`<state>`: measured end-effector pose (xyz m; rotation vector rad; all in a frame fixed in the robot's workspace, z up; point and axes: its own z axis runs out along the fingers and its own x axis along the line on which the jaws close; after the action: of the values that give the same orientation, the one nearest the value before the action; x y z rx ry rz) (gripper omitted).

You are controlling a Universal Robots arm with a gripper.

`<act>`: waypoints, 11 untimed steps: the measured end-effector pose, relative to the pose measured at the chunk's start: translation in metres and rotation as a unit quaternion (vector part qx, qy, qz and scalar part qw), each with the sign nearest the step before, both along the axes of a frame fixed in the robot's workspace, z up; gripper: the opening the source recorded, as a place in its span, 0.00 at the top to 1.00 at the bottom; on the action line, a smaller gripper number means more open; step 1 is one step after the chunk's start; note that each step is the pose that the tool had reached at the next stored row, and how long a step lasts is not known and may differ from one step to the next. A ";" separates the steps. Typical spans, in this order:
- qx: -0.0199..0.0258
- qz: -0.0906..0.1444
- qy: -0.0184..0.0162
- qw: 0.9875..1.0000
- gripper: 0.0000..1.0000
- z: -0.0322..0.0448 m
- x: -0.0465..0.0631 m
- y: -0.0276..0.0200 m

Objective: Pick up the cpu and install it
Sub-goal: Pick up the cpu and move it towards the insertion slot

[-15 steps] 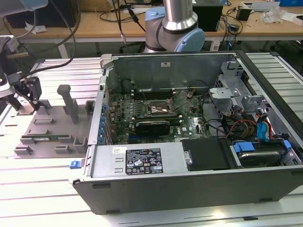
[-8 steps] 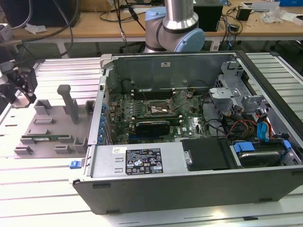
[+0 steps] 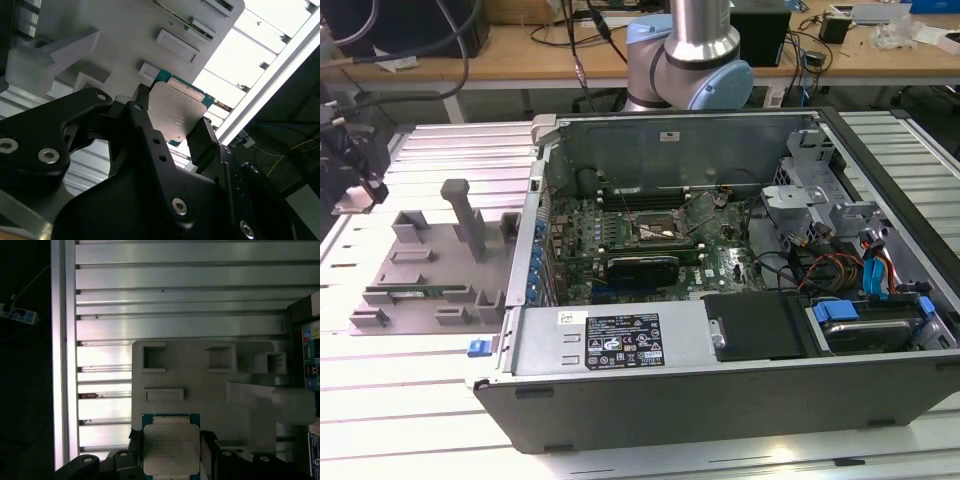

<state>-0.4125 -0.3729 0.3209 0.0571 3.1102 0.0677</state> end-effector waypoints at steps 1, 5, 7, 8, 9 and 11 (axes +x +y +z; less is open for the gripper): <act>0.000 0.000 0.000 1.000 0.45 0.0020 0.000 0.0000; 0.000 0.000 0.000 1.000 0.45 0.0130 0.000 0.0002; 0.000 0.000 0.000 1.000 0.45 0.0164 0.000 0.0002; 0.000 0.000 -0.001 1.000 0.45 0.0197 0.000 0.0002; 0.000 0.000 -0.001 1.000 0.45 0.0224 0.000 0.0002; 0.000 0.000 -0.001 1.000 0.45 0.0295 0.000 0.0004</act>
<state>-0.4125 -0.3725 0.3504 0.0570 3.1083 0.0676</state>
